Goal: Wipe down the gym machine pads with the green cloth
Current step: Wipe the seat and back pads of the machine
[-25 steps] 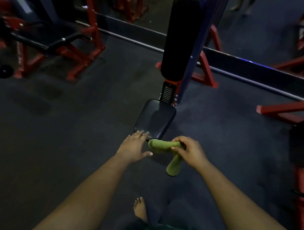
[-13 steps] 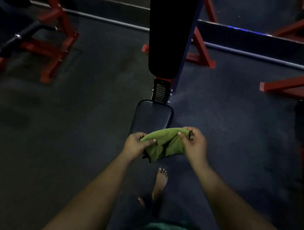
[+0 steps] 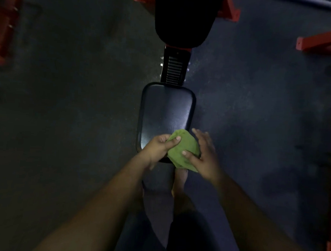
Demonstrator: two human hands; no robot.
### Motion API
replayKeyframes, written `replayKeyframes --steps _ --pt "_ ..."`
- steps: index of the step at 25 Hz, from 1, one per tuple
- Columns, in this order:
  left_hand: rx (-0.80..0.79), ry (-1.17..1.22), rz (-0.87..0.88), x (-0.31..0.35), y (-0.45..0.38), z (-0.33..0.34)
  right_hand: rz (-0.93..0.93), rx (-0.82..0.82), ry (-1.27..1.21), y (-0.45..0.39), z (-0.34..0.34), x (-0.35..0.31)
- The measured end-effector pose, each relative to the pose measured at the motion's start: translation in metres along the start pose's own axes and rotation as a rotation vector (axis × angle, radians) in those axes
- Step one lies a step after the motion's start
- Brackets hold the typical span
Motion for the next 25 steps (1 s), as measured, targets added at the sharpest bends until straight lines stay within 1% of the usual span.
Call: replayKeyframes --steps 1,2,3,5,6,7,8,9,10,11,12,13,15,17,19,21,22,23,25 --pt "-0.039 -0.022 -0.008 -0.002 -0.012 -0.001 0.062 -0.048 -0.076 -0.006 0.013 0.01" --pt "-0.042 -0.047 0.001 -0.001 -0.023 -0.005 0.118 -0.046 -0.093 -0.011 0.022 0.018" --pt "0.003 -0.074 0.031 0.0 -0.036 -0.012 0.153 0.034 -0.1 -0.019 0.026 0.029" --pt "0.23 -0.198 0.166 0.005 -0.055 -0.044 0.264 0.324 -0.118 -0.027 0.02 0.049" --pt "0.35 -0.346 0.257 0.009 -0.06 -0.061 0.323 0.442 -0.14 -0.03 0.021 0.056" --pt "0.428 -0.58 0.344 0.012 -0.064 -0.074 0.381 0.485 -0.117 -0.035 0.03 0.062" --pt "0.469 -0.833 0.404 0.011 -0.072 -0.082 0.417 0.477 -0.016 -0.043 0.044 0.067" --pt "0.48 -1.039 0.411 0.005 -0.081 -0.089 0.401 0.433 0.15 -0.051 0.059 0.066" --pt "0.472 -1.178 0.379 -0.005 -0.091 -0.096 0.326 0.378 0.33 -0.058 0.076 0.063" --pt "0.467 -1.252 0.343 -0.014 -0.101 -0.102 0.237 0.32 0.451 -0.063 0.092 0.062" --pt "0.471 -1.288 0.321 -0.022 -0.11 -0.105 0.182 0.264 0.484 -0.064 0.106 0.065" --pt "0.487 -1.3 0.324 -0.027 -0.117 -0.107 0.168 0.24 0.471 -0.063 0.116 0.073" --pt "0.546 -1.32 0.371 -0.033 -0.123 -0.105 0.216 0.257 0.408 -0.061 0.122 0.087" --pt "0.611 -1.353 0.4 -0.037 -0.124 -0.104 0.236 0.3 0.393 -0.077 0.111 0.089" --pt "0.649 -1.374 0.414 -0.038 -0.124 -0.104 0.261 0.358 0.314 -0.124 0.083 0.094" --pt "0.656 -1.39 0.424 -0.038 -0.124 -0.103 0.306 0.367 0.191 -0.179 0.048 0.099" --pt "0.654 -1.397 0.424 -0.038 -0.125 -0.102 0.302 0.371 0.181 -0.194 0.037 0.099" --pt "0.652 -1.401 0.417 -0.037 -0.126 -0.102 0.278 0.371 0.198 -0.199 0.034 0.099" --pt "0.65 -1.397 0.405 -0.036 -0.126 -0.103 0.183 0.367 0.263 -0.17 0.05 0.095"
Point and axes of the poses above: each hand's wrist, its own y-axis away from the middle knuckle, its own z-axis out of the palm, x = y × z, the point moved 10 cm from there along -y, towards the middle knuckle
